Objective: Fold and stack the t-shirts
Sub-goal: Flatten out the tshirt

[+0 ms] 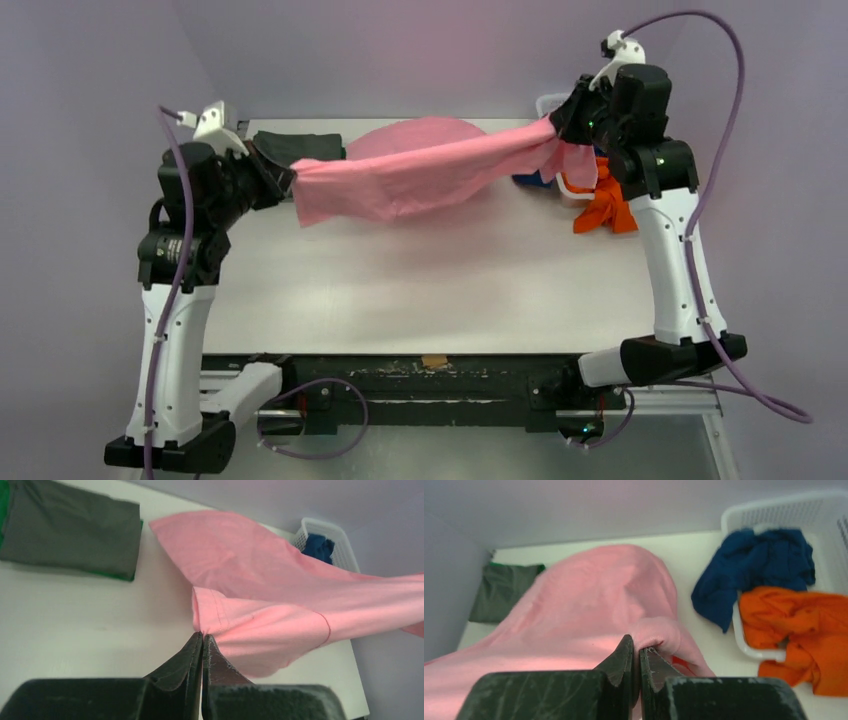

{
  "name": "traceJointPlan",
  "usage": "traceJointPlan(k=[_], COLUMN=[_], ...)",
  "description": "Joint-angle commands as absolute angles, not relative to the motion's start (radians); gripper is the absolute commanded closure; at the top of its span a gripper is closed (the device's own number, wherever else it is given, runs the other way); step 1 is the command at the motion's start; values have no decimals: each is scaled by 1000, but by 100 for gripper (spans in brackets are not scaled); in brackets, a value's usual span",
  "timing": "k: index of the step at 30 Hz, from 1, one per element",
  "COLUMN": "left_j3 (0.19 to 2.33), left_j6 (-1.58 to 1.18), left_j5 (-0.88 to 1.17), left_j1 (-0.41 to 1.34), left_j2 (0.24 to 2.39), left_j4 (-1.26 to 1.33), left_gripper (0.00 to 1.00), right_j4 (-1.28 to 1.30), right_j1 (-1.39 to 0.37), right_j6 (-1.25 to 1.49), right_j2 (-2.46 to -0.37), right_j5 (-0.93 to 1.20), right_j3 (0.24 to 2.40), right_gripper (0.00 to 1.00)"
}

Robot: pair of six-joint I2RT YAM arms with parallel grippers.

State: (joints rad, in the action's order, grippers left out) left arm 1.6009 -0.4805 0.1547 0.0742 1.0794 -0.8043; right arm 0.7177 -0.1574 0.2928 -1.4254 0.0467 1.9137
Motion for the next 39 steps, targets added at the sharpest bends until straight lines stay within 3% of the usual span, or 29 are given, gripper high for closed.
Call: traceJointPlan(k=[1,6,7,11,14,15,20,27,31,35,39], left_j3=[1245,866,821,815,891,917,1108,1649,1889,1985,1909], left_j6=[-568,-665,-669,-668,-650,-640,-579,-574,-600,-614,-624], left_j5=[138,149,149,116,87,87,167,372,451,456,460], left_j1=[70,130,156,217,249,262,281,285,302,328,360], left_j2=[970,976,1001,1124,1150,1156,1311,1909,2154,2274,2288], left_j4=[-722,-626,-596,-613,-628,-616,-517,-498,-519,-515,-495], left_gripper=[100,97,84,38,7,1,0,0,0,0,0], right_j4=[862,793,807,927,909,886,734,359,323,284,286], right_j1=[-156,-156,-156,-160,-168,-171,-212,-258,-305,-316,-313], right_j6=[256,325,349,430,449,445,463,551,578,601,665], right_j2=[-1441,-1523,-1589,-1770,-1759,-1732,-1553,-1384,-1425,-1481,-1542], right_j5=[-62,-159,-201,-384,-438,-439,-412,-61,-95,-127,-168], right_j3=[1698,1478,1478,1571,1558,1535,1307,933,891,853,858], right_gripper=[100,93,87,44,32,27,16,14,14,15,15])
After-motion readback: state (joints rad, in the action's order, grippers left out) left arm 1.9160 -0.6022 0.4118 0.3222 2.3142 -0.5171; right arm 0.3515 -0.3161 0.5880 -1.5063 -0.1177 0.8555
